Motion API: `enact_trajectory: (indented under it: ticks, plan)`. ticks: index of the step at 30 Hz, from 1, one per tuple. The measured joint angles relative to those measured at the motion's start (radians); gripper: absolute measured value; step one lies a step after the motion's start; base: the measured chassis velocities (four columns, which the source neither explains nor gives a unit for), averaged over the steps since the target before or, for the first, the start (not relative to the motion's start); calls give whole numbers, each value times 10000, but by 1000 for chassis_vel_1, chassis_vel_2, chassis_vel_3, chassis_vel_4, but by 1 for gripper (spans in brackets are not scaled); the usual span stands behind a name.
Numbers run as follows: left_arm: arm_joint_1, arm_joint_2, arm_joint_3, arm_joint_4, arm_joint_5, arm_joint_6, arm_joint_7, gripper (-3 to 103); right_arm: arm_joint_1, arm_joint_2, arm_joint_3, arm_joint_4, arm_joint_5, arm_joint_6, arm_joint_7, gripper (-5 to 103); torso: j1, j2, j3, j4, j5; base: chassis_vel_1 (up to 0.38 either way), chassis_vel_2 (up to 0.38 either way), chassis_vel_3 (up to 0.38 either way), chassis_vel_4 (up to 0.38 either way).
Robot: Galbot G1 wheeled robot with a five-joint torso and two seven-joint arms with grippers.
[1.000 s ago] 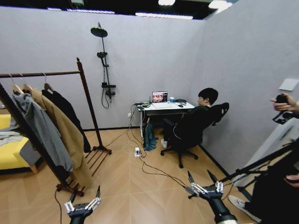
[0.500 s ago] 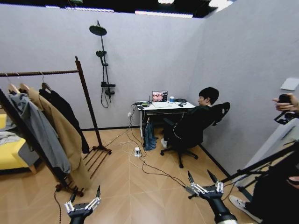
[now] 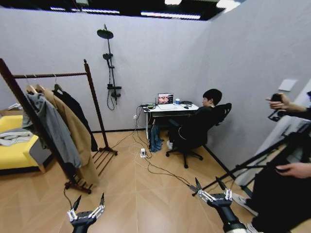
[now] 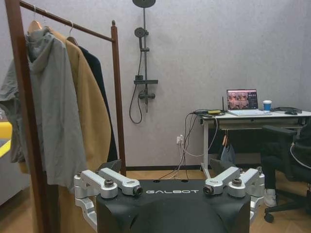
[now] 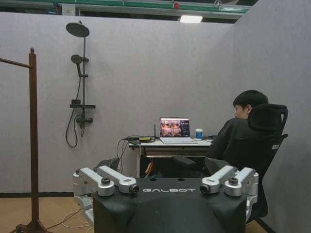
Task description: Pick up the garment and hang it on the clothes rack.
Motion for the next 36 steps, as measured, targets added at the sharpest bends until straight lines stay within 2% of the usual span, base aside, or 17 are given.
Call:
enact_trajectory:
  ticks: [2, 5, 7, 11, 13, 16, 36]
  plan:
    - [0, 0, -1, -1, 0, 0, 0, 100, 0, 0, -1, 0, 0, 0, 0, 99, -1, 0, 0, -1, 11, 316, -307, -290, 319]
    - [0, 0, -1, 0, 0, 0, 2, 100, -2, 0, 0, 0, 0, -1, 0, 99, -4, 1, 0, -3, 12, 278, -311, -328, 269]
    - [4, 0, -7, -1, 0, 0, -2, 100, -4, 0, -1, 1, 0, 0, -1, 99, -14, 10, -5, 3, 5, 231, -233, -197, 228]
    - [2, 0, 2, 0, 0, 0, 11, 100, -10, 0, 1, -1, 0, 0, 0, 99, -12, 5, -1, -10, 13, 52, -31, -136, 83]
    - [2, 0, 2, 0, 0, 0, 11, 100, -8, 0, 2, -1, 0, 0, 0, 99, -12, 5, -2, -7, 10, -32, -69, -60, 11]
    - [-1, -1, 1, -1, 0, 0, 11, 100, 1, 0, 1, -1, 0, -1, 0, 99, 13, -7, 6, 0, 8, -33, 67, 104, -11]
    - [0, 0, -1, -1, 0, 0, 3, 100, -2, 0, 0, -1, 0, 0, 0, 99, 0, 0, 1, -2, 7, 1, 32, 34, -2]
